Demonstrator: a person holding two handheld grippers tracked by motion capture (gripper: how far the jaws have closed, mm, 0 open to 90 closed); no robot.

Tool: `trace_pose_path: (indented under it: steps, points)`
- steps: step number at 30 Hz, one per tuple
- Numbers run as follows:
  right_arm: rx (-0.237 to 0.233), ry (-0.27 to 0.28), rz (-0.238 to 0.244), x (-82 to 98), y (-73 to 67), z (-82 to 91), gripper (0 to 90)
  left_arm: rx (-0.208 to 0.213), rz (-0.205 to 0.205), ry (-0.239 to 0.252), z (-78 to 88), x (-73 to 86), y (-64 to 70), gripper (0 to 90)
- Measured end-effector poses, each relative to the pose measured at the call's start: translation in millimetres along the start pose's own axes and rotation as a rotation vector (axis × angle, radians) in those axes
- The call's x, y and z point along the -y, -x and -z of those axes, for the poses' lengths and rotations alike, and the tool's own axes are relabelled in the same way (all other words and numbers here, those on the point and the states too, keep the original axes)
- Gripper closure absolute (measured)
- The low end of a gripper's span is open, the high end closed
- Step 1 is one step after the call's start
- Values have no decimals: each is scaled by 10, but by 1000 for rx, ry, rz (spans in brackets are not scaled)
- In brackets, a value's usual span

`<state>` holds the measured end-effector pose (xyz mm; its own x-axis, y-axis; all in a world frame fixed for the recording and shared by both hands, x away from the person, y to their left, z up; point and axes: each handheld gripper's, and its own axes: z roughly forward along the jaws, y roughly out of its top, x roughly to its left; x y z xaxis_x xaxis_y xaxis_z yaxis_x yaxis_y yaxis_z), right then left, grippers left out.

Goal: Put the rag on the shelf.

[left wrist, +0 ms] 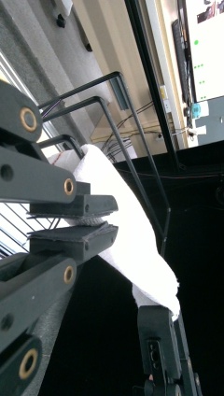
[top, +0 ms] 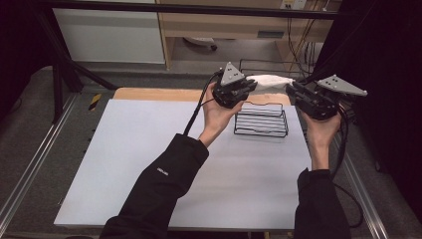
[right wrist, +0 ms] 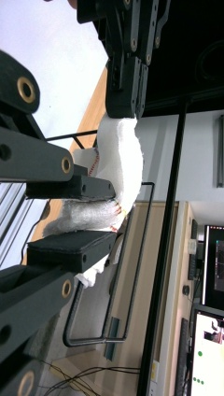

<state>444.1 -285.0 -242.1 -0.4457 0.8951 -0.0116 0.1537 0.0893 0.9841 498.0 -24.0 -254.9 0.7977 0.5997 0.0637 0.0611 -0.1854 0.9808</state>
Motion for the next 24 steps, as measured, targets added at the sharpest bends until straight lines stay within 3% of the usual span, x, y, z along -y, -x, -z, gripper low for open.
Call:
trace_pose_path:
  steps: [5, 12, 19, 22, 24]
  points:
    - [-2, -4, 1, 26, -13, 25, 693, 3, 3, -6, 0, 34, 1, 835]
    - [3, -44, 8, 85, -21, 10, 803, 18, 31, -7, 48, 13, -1, 808]
    - [-3, -46, 7, 136, -10, -5, 805, 26, 78, 8, 161, -183, -73, 772]
    - [-2, -52, 12, 149, -19, -11, 804, 36, 107, 7, 158, -279, -84, 804]
    - [-1, -49, 11, 157, -19, -15, 804, 21, 109, -26, 121, -320, -74, 853]
